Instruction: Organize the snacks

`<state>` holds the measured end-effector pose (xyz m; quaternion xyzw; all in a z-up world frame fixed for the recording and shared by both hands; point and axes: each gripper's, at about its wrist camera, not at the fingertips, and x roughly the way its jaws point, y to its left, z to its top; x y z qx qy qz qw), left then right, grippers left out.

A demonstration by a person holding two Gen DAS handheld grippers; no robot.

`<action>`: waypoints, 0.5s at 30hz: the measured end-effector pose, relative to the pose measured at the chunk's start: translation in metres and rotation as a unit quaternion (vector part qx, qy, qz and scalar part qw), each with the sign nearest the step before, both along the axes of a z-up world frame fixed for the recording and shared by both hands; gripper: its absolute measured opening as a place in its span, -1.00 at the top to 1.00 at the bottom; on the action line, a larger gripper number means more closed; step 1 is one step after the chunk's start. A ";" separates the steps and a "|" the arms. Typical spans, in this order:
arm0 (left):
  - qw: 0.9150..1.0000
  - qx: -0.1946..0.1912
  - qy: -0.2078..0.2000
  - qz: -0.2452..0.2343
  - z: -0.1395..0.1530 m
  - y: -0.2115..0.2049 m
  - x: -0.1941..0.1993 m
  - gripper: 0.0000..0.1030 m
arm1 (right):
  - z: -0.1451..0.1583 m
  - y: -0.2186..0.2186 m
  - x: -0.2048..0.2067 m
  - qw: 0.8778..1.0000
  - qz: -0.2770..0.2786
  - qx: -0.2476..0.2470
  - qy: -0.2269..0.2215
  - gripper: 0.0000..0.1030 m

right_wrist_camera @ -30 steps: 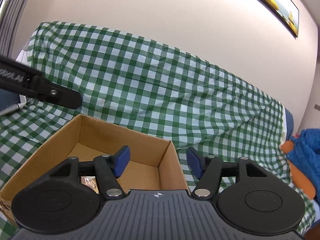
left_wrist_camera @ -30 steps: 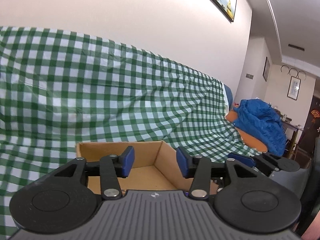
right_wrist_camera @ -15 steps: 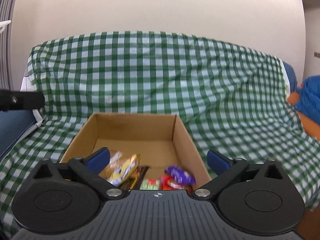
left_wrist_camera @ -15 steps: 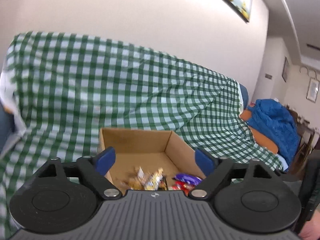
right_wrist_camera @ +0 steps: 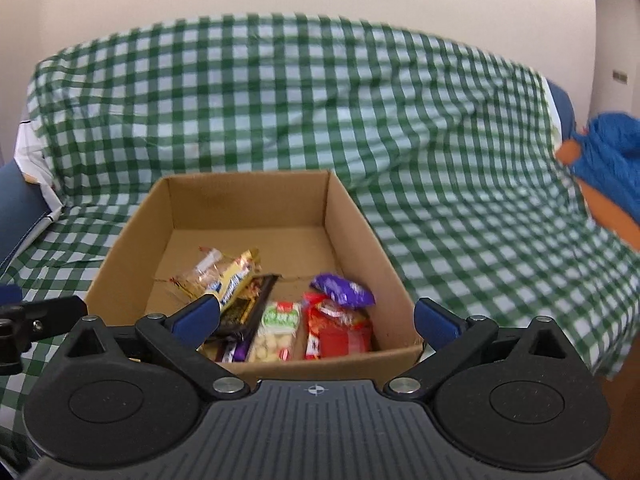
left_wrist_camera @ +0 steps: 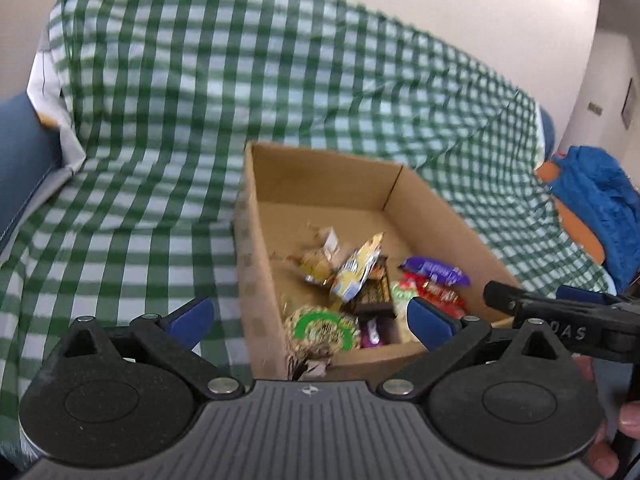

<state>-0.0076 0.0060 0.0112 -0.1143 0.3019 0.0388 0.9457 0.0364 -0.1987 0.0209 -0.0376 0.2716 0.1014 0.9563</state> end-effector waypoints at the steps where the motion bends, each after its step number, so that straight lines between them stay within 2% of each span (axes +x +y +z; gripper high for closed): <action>1: 1.000 0.000 0.008 -0.001 -0.002 0.003 0.003 -0.99 | -0.001 0.000 0.002 1.000 -0.003 0.004 0.009 -0.99; 15: 1.000 -0.005 0.011 -0.001 -0.009 0.001 0.004 -0.99 | -0.007 0.018 0.001 0.999 0.030 -0.035 0.003 -0.99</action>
